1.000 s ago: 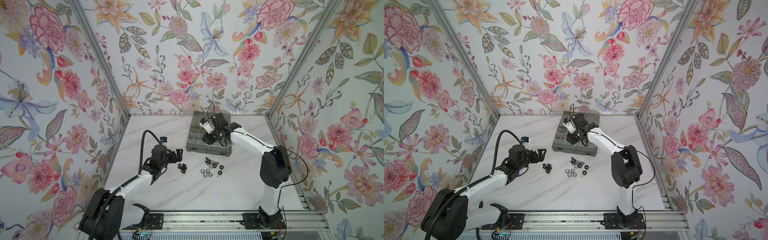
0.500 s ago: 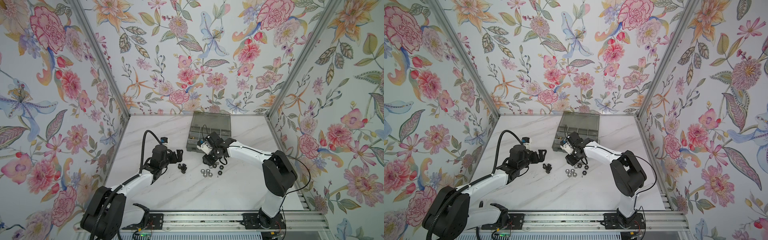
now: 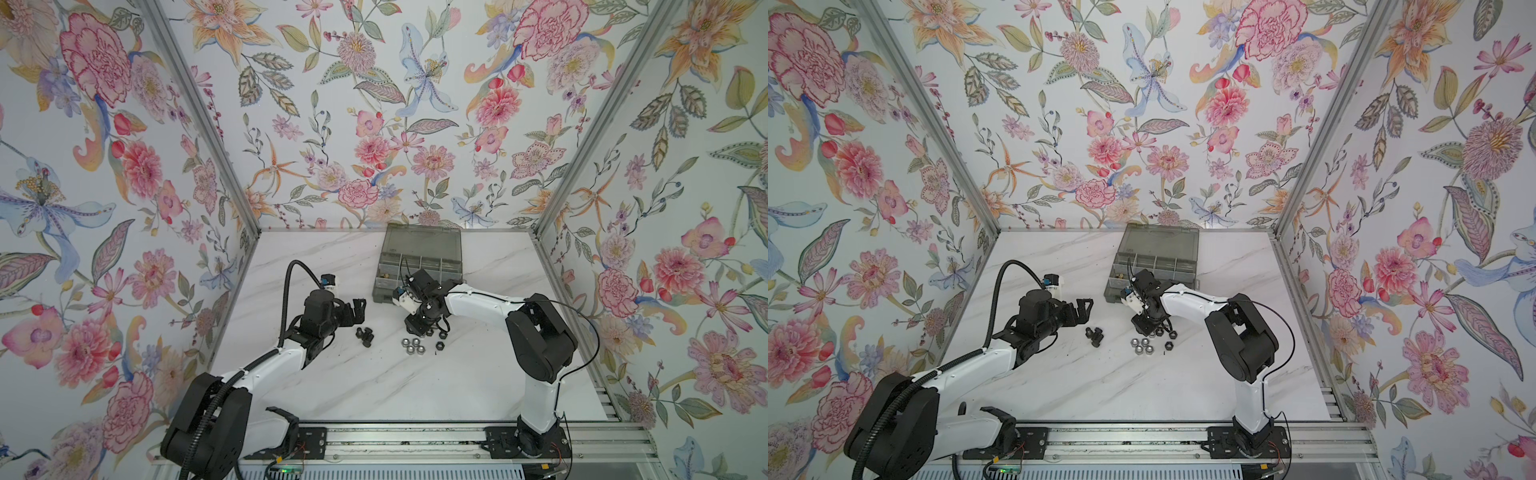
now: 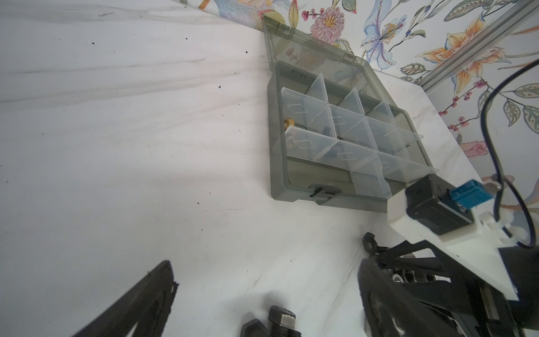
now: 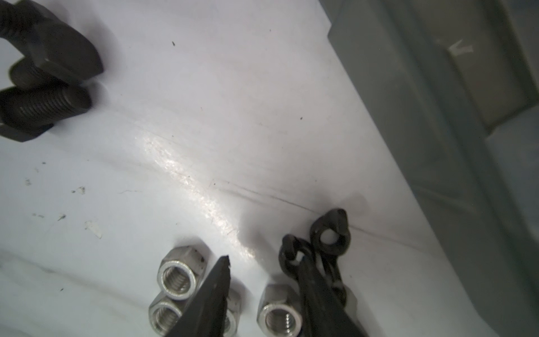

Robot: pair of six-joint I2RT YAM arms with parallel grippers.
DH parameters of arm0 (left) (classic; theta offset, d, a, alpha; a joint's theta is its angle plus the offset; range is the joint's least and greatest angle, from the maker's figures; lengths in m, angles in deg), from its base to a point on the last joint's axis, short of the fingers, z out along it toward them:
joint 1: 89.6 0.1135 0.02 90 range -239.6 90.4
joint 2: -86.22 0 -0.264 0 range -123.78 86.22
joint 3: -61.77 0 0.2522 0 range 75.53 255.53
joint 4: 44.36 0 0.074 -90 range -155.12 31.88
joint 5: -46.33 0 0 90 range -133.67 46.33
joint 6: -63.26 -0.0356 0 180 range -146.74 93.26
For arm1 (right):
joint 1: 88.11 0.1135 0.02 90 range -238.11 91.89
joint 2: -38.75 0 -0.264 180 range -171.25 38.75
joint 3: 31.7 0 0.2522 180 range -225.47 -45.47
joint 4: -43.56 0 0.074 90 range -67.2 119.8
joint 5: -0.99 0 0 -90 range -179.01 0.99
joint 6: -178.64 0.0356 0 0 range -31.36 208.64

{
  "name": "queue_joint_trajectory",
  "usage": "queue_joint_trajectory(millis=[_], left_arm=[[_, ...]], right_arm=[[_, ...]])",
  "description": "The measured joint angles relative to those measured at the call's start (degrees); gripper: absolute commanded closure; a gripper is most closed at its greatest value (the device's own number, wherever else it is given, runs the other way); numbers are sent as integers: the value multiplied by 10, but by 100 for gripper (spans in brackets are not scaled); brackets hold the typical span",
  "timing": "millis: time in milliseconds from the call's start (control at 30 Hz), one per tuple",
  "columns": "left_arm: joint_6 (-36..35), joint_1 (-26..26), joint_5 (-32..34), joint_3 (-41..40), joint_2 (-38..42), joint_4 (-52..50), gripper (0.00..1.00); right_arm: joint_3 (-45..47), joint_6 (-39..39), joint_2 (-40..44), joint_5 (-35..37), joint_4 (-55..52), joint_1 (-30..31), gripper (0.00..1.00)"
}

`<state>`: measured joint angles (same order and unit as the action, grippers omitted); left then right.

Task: Sort the screws and nuts into containers
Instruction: Pick up the nut from the center of the table.

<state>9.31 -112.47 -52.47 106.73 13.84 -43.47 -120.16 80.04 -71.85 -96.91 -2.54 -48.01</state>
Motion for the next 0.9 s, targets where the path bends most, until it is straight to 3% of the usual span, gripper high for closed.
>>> queue_joint_trajectory(millis=[300, 567, 900], left_arm=[[0, 0, 0, 0, 0, 0, 1], [0, 0, 0, 0, 0, 0, 1], [0, 0, 0, 0, 0, 0, 1]], right_arm=[[-19, -2, -16, 0, 0, 0, 59], [-30, -4, -36, -2, 2, 0, 69], [-30, -4, -36, 0, 2, 0, 74]])
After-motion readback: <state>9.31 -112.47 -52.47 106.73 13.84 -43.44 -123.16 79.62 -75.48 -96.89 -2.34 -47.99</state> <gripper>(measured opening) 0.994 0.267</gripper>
